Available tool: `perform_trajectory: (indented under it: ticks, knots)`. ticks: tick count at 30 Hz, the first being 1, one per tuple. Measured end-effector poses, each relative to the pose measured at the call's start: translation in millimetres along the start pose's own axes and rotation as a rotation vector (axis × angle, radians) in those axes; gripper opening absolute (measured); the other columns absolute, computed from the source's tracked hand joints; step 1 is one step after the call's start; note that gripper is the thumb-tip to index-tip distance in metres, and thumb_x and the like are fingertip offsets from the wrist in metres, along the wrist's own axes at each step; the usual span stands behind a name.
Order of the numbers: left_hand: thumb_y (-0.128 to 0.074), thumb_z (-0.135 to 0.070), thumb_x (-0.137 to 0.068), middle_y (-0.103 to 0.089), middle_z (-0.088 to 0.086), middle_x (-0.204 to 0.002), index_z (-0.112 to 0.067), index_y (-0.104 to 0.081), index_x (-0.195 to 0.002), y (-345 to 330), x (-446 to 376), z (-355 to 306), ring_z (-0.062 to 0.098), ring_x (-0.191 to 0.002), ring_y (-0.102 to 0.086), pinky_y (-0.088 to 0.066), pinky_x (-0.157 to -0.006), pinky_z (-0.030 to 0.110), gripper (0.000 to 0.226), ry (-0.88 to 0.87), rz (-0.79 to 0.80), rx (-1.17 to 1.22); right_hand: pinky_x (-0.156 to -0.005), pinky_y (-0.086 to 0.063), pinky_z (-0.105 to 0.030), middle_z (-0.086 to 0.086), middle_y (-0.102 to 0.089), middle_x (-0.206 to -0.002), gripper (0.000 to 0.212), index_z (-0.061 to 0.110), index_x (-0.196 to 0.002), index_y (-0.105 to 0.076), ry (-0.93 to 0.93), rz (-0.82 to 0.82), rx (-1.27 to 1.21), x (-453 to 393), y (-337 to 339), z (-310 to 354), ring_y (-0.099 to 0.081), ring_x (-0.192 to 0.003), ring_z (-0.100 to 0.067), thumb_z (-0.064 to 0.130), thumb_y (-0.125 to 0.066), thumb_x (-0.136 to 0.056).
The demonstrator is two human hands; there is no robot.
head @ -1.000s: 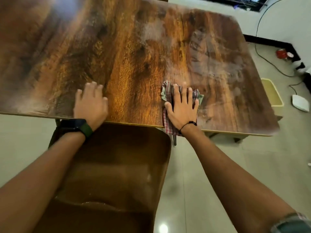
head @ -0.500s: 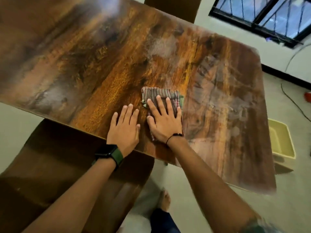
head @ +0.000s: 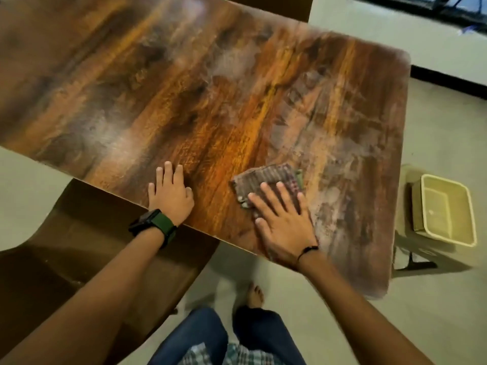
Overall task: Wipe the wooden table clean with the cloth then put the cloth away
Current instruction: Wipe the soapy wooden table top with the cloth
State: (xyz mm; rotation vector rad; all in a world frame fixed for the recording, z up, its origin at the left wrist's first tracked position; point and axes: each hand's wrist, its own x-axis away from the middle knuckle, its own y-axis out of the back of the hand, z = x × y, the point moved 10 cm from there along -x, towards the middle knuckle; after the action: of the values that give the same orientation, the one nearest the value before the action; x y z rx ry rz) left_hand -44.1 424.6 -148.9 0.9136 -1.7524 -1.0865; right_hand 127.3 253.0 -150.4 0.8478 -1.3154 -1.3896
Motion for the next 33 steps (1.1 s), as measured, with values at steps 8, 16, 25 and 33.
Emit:
perform_trajectory:
  ticks: [8,16,25,33]
  knots:
    - [-0.042,-0.012,-0.091,-0.007,0.018,-0.154,-0.005,-0.019,-0.143,2.7,1.7,-20.7,0.035,-0.141,-0.004,-0.008,-0.113,0.052,0.058,0.029,-0.020,0.019,-0.114,0.005,-0.055,0.005,0.004,-0.159,0.067,0.038,-0.149,-0.004,-0.524,0.044,-0.026,54.8,18.3,-152.7,0.009,-0.146,-0.022,0.055,-0.003,-0.084]
    - [-0.041,-0.013,-0.091,-0.012,0.010,-0.155,-0.011,-0.024,-0.143,-11.6,-19.9,-121.8,0.025,-0.143,-0.006,-0.006,-0.114,0.045,0.054,-0.299,-0.079,0.071,-0.107,-0.009,-0.062,0.000,-0.022,-0.156,0.054,0.033,-0.148,-0.021,0.064,0.040,0.014,24.2,-9.0,33.9,-0.013,-0.143,-0.031,0.047,-0.022,-0.096]
    - [-0.034,-0.020,-0.096,-0.015,0.009,-0.155,-0.009,-0.024,-0.144,10.9,-108.1,-97.0,0.025,-0.143,-0.007,-0.002,-0.115,0.044,0.050,-0.276,-0.132,0.087,-0.114,0.002,-0.056,0.007,0.002,-0.159,0.065,0.042,-0.147,-0.001,-0.666,0.040,-0.028,2.4,34.3,-191.9,0.008,-0.146,-0.021,0.058,-0.004,-0.084]
    - [-0.032,-0.025,-0.091,-0.024,0.011,-0.152,-0.008,-0.023,-0.143,32.4,-133.0,-95.7,0.025,-0.142,-0.015,-0.003,-0.114,0.034,0.055,-0.188,-0.296,0.560,-0.110,0.011,-0.062,0.005,0.017,-0.158,0.059,0.034,-0.149,0.006,-0.082,0.138,0.013,-189.9,17.9,25.6,0.022,-0.142,-0.028,0.048,-0.015,-0.097]
